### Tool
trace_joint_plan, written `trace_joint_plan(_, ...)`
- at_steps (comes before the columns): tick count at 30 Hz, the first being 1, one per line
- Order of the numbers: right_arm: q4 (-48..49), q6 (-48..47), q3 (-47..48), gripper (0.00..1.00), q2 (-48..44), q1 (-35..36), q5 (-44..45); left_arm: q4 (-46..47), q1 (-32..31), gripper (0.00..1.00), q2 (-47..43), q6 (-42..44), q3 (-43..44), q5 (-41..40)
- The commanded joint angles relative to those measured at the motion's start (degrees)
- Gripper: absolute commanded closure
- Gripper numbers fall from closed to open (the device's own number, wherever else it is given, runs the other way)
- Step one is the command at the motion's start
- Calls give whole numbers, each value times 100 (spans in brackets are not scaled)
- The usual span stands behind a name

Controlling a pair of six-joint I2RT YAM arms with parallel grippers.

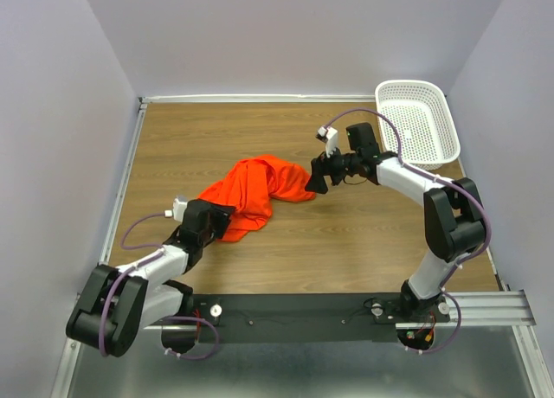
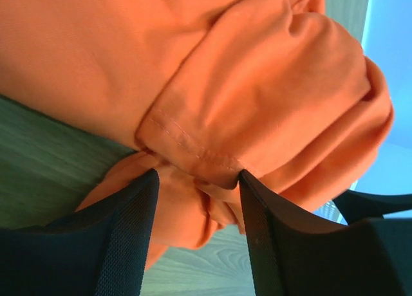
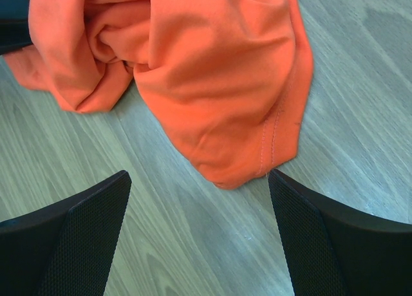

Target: Fold and stack the t-shirts

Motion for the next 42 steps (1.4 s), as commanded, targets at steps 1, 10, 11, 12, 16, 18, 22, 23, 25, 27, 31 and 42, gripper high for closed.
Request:
trace_joint_plan(1, -68, -106, -70, 5, 52, 45, 84, 384, 109, 48, 171, 66, 156, 44)
trace_joint_plan(10, -68, 122, -9, 6, 368, 45, 233, -328, 189, 68, -655, 777, 376, -544)
trace_joint_plan(11, -59, 201, 17, 6, 377, 45, 303, -381, 215, 71, -838, 822, 368, -641)
trace_joint_plan(12, -59, 246, 26, 6, 412, 45, 374, -416, 232, 72, -918, 875, 359, -676)
trace_joint_plan(16, -50, 500, 105, 6, 578, 45, 892, -338, 338, 80, -1174, 1095, 236, -651)
trace_joint_plan(18, -42, 640, 123, 6, 640, 45, 884, -250, 373, 86, -1218, 1235, 209, -519)
trace_joint_plan(22, -6, 835, 193, 11, 895, 45, 603, -74, 461, 96, -1253, 1499, 235, -282)
trace_joint_plan(23, -15, 861, 211, 11, 974, 45, 594, -91, 479, 96, -1288, 1552, 244, -229)
trace_joint_plan(25, -15, 879, 228, 12, 1010, 45, 629, -135, 496, 96, -1358, 1736, 279, -89)
trace_joint_plan(27, -15, 879, 237, 12, 1019, 45, 629, -249, 496, 87, -1420, 1798, 271, -9)
trace_joint_plan(31, -15, 879, 255, 12, 1019, 45, 594, -425, 496, 41, -1490, 1623, 60, 237)
trace_joint_plan(42, -15, 879, 281, 12, 1115, 45, 603, 136, 496, 31, -1035, 1192, -389, 763)
